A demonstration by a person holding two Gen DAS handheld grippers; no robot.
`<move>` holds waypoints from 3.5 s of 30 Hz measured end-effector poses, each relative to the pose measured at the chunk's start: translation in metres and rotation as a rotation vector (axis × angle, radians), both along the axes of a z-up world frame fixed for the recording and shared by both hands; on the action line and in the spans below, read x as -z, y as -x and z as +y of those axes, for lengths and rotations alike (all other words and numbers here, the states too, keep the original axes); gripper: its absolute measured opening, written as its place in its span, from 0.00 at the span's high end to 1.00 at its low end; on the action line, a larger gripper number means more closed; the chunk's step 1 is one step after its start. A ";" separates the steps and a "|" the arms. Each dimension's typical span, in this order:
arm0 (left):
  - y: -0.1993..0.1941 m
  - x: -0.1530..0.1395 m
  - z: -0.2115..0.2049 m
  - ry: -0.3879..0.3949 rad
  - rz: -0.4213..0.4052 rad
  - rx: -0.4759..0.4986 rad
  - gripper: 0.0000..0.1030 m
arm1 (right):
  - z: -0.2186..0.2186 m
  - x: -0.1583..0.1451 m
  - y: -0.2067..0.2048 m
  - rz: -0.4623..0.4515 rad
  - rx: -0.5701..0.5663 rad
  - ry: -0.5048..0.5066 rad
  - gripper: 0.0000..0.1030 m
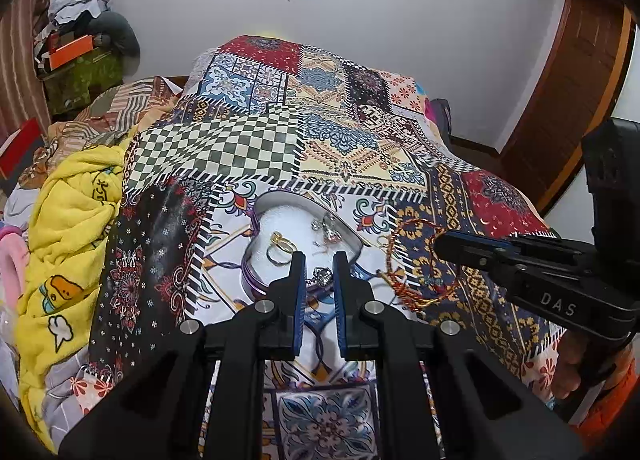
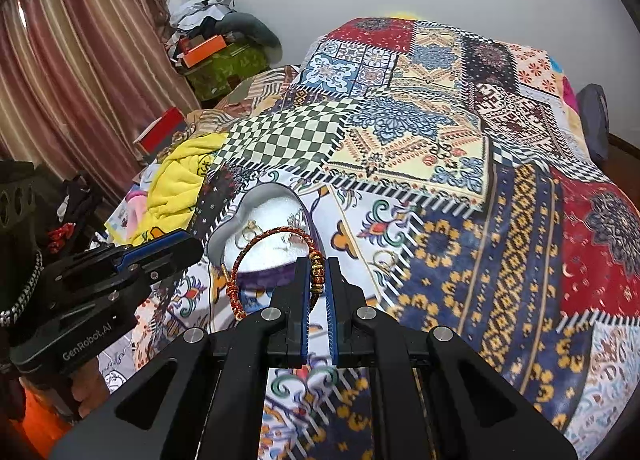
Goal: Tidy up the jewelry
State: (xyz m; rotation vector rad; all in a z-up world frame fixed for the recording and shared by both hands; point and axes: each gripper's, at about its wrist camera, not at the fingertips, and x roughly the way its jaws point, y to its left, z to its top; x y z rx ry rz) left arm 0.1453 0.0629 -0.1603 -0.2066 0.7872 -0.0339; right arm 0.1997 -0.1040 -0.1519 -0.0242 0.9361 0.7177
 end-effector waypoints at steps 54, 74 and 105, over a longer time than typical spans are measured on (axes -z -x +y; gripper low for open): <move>-0.053 0.001 0.040 -0.006 0.021 -0.020 0.89 | 0.024 -0.008 -0.013 -0.064 -0.041 0.072 0.73; -0.024 0.005 -0.033 -0.025 0.068 0.115 0.76 | -0.054 0.005 0.001 -0.051 0.066 0.178 0.73; -0.069 0.084 -0.076 -0.044 0.188 0.098 0.94 | -0.059 0.033 -0.022 0.022 0.047 0.162 0.73</move>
